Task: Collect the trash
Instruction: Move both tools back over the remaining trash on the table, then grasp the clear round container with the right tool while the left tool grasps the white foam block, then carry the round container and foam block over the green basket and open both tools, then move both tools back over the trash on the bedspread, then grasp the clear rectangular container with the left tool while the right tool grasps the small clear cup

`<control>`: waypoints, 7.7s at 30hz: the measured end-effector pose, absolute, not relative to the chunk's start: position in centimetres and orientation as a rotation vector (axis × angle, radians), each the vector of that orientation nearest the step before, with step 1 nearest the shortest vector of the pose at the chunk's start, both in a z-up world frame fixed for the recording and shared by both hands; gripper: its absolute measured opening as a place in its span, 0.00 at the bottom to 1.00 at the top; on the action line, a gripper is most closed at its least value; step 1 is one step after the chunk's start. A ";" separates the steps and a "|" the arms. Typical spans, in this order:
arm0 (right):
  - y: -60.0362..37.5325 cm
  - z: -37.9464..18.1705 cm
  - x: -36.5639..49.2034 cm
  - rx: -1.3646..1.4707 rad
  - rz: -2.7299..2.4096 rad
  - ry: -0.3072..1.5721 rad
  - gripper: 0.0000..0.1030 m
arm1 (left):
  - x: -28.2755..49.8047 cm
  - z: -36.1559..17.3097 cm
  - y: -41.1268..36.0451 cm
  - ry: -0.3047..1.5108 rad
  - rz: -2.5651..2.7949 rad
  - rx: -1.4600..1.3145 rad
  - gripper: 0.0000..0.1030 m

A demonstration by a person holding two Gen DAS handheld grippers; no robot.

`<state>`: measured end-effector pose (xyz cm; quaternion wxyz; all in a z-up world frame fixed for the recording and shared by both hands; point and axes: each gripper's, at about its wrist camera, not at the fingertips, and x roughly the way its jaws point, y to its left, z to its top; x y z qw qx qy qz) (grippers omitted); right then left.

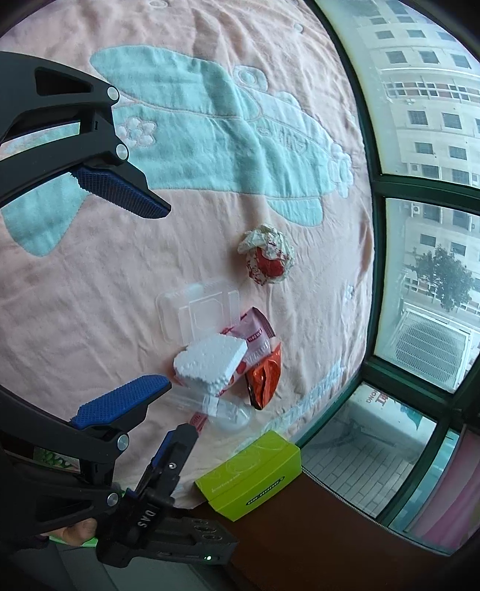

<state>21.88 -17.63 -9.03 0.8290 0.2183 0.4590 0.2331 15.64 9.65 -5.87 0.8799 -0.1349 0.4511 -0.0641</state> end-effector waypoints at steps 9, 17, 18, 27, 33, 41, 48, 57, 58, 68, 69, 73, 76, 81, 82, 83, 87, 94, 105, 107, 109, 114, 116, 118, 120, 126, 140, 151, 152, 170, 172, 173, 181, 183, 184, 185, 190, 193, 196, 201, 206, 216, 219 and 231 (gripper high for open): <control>-17.8 -11.0 23.8 0.541 0.489 0.991 0.95 | 16.2 -7.0 10.3 0.962 -0.129 -0.298 0.81; -17.8 -11.4 24.6 0.560 0.513 0.996 0.95 | 16.6 -7.4 10.4 0.971 -0.130 -0.303 0.81; -17.7 -11.4 24.5 0.556 0.513 0.996 0.95 | 16.7 -7.4 10.4 0.972 -0.129 -0.303 0.81; -16.7 -10.7 24.0 0.480 0.514 0.978 0.92 | 16.9 -7.7 10.4 0.982 -0.128 -0.308 0.81; -17.6 -10.2 23.1 0.481 0.476 0.959 0.91 | 17.2 -7.8 9.9 0.979 -0.134 -0.308 0.81; -19.8 -7.3 20.7 0.460 0.420 0.881 0.90 | 18.4 -7.4 7.5 0.973 -0.182 -0.292 0.81; -23.1 -5.0 18.1 0.478 0.371 0.832 0.90 | 20.2 -6.9 4.1 0.967 -0.254 -0.241 0.81; -26.2 -3.2 14.8 0.459 0.301 0.787 0.90 | 22.8 -7.6 -0.4 1.006 -0.270 -0.169 0.66; -26.6 -3.1 14.5 0.457 0.293 0.784 0.90 | 23.2 -7.9 -0.7 1.015 -0.266 -0.167 0.64; -30.2 -2.7 11.3 0.466 0.209 0.762 0.91 | 24.4 -9.5 -1.2 1.054 -0.218 -0.177 0.40; -30.6 -2.8 10.9 0.467 0.201 0.761 0.91 | 24.3 -9.5 -1.1 1.052 -0.216 -0.180 0.39; -31.7 -2.7 9.5 0.473 0.174 0.757 0.91 | 23.6 -9.0 -1.0 1.041 -0.220 -0.190 0.37; -32.3 -2.5 8.4 0.467 0.157 0.748 0.91 | 22.4 -8.0 -1.1 1.020 -0.233 -0.191 0.36; -33.3 -2.3 6.3 0.466 0.128 0.735 0.91 | 19.8 -5.9 -1.3 0.983 -0.280 -0.205 0.36; -33.6 -2.3 5.7 0.466 0.119 0.734 0.91 | 19.2 -5.4 -1.4 0.975 -0.293 -0.209 0.36; -34.0 -2.4 5.2 0.466 0.108 0.733 0.91 | 18.5 -4.9 -1.6 0.966 -0.310 -0.213 0.36; -35.1 -2.8 3.4 0.473 0.078 0.740 0.91 | 16.6 -3.5 -2.9 0.947 -0.373 -0.217 0.36; -37.1 -3.7 1.1 0.491 0.027 0.754 0.91 | 14.1 -1.5 -7.1 0.928 -0.496 -0.196 0.36; -39.5 -3.3 -1.4 0.529 -0.012 0.715 0.93 | 11.6 0.2 -13.7 0.913 -0.657 -0.125 0.36; -39.7 -2.9 -1.9 0.519 -0.021 0.702 0.93 | 11.2 0.3 -14.7 0.919 -0.677 -0.115 0.36; -40.0 -2.7 -2.4 0.520 -0.025 0.690 0.93 | 10.8 0.3 -15.8 0.922 -0.704 -0.104 0.36; -41.1 -1.8 -4.0 0.524 -0.060 0.651 0.93 | 9.5 0.2 -18.7 0.930 -0.763 -0.062 0.36; -41.5 -1.6 -4.6 0.521 -0.077 0.638 0.93 | 9.0 -0.1 -19.7 0.938 -0.784 -0.044 0.36; -41.9 -1.5 -5.1 0.522 -0.089 0.631 0.93 | 8.6 -0.2 -20.4 0.944 -0.802 -0.032 0.36; -42.3 -1.4 -5.5 0.526 -0.099 0.622 0.93 | 8.2 -0.4 -21.1 0.951 -0.818 -0.024 0.36; -43.3 -1.5 -6.4 0.548 -0.120 0.605 0.93 | 7.2 -1.4 -23.4 0.982 -0.871 0.011 0.36; -43.6 -1.4 -6.9 0.566 -0.115 0.597 0.93 | 6.1 -2.5 -24.9 0.994 -0.891 0.056 0.55; -39.9 -0.9 -4.0 0.517 -0.024 0.618 0.93 | 7.9 -1.7 -19.4 0.963 -0.752 0.001 0.56; -39.5 -0.8 -3.7 0.510 -0.015 0.621 0.93 | 8.2 -1.7 -18.7 0.965 -0.734 -0.009 0.56; -31.7 -0.2 3.5 0.422 0.161 0.672 0.93 | 14.4 -4.0 -3.5 0.956 -0.302 -0.159 0.56; -30.9 -0.3 4.4 0.415 0.176 0.679 0.93 | 15.4 -4.5 -1.9 0.957 -0.243 -0.158 0.56; -30.7 -0.3 4.7 0.413 0.182 0.681 0.93 | 15.8 -4.7 -1.3 0.958 -0.222 -0.156 0.56; -27.9 -0.9 8.3 0.400 0.231 0.717 0.93 | 19.8 -7.7 3.2 1.013 -0.086 -0.178 0.61; -27.2 -1.0 9.1 0.397 0.244 0.726 0.93 | 20.4 -8.5 3.8 1.027 -0.075 -0.189 0.61; -26.8 -1.2 9.6 0.392 0.250 0.731 0.93 | 20.9 -9.0 4.1 1.037 -0.069 -0.195 0.61; -26.4 -1.4 10.1 0.386 0.251 0.738 0.93 | 21.1 -9.2 4.2 1.042 -0.064 -0.198 0.61; -25.1 -2.1 12.2 0.385 0.266 0.764 0.93 | 22.7 -10.5 4.3 1.071 -0.052 -0.198 0.61; -24.6 -2.6 13.2 0.384 0.268 0.777 0.93 | 23.8 -11.4 4.4 1.088 -0.041 -0.201 0.61; -24.3 -3.1 14.2 0.384 0.270 0.790 0.92 | 24.5 -12.1 4.6 1.103 -0.032 -0.205 0.61; -23.3 -4.1 16.0 0.373 0.263 0.813 0.91 | 25.0 -12.9 4.8 1.117 -0.044 -0.215 0.59; -22.8 -4.8 17.8 0.393 0.271 0.831 0.91 | 25.1 -12.9 4.9 1.117 -0.065 -0.217 0.54; -21.9 -6.7 22.2 0.497 0.293 0.882 0.91 | 24.3 -12.3 5.7 1.105 -0.094 -0.216 0.44; -21.6 -7.4 23.6 0.541 0.305 0.903 0.88 | 23.8 -11.9 6.2 1.098 -0.101 -0.232 0.44; -21.6 -11.0 27.9 0.750 0.297 0.988 0.84 | 22.1 -10.1 7.2 1.057 -0.127 -0.268 0.44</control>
